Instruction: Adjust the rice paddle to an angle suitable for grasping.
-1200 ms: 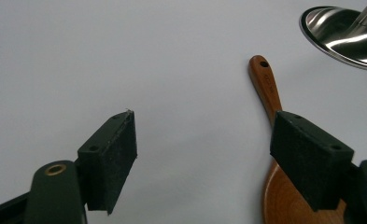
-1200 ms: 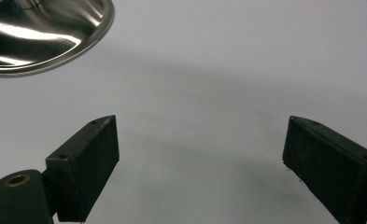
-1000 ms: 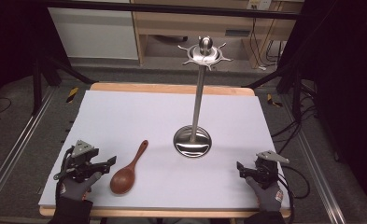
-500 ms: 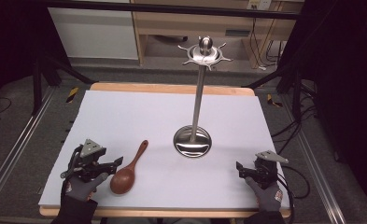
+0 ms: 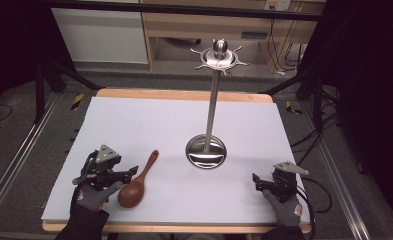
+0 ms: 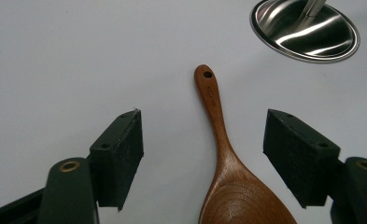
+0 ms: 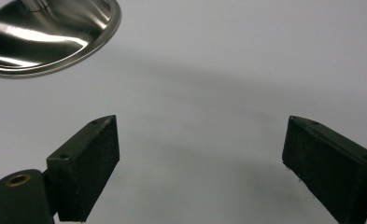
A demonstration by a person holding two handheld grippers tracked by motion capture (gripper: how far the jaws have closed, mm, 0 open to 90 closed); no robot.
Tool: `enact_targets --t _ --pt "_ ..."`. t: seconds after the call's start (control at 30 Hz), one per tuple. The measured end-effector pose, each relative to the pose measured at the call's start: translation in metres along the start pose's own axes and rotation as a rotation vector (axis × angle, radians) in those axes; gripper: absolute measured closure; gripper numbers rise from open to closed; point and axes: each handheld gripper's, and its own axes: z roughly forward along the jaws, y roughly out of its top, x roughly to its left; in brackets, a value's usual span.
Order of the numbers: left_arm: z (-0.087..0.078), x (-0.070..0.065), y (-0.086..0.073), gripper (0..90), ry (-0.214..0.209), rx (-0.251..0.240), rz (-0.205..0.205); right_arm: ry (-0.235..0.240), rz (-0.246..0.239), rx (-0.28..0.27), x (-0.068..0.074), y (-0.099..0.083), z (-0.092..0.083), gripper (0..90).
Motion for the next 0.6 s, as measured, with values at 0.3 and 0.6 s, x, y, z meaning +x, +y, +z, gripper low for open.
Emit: enact_targets --t 0.3,0.6 --pt "0.005 -0.005 0.015 28.8 0.002 0.046 0.045 -0.003 0.010 0.007 0.000 0.000 0.000 11.4" --pt "0.009 -0.008 0.022 29.9 -0.004 0.083 0.061 -0.001 0.002 0.013 0.000 -0.001 0.001 11.4"
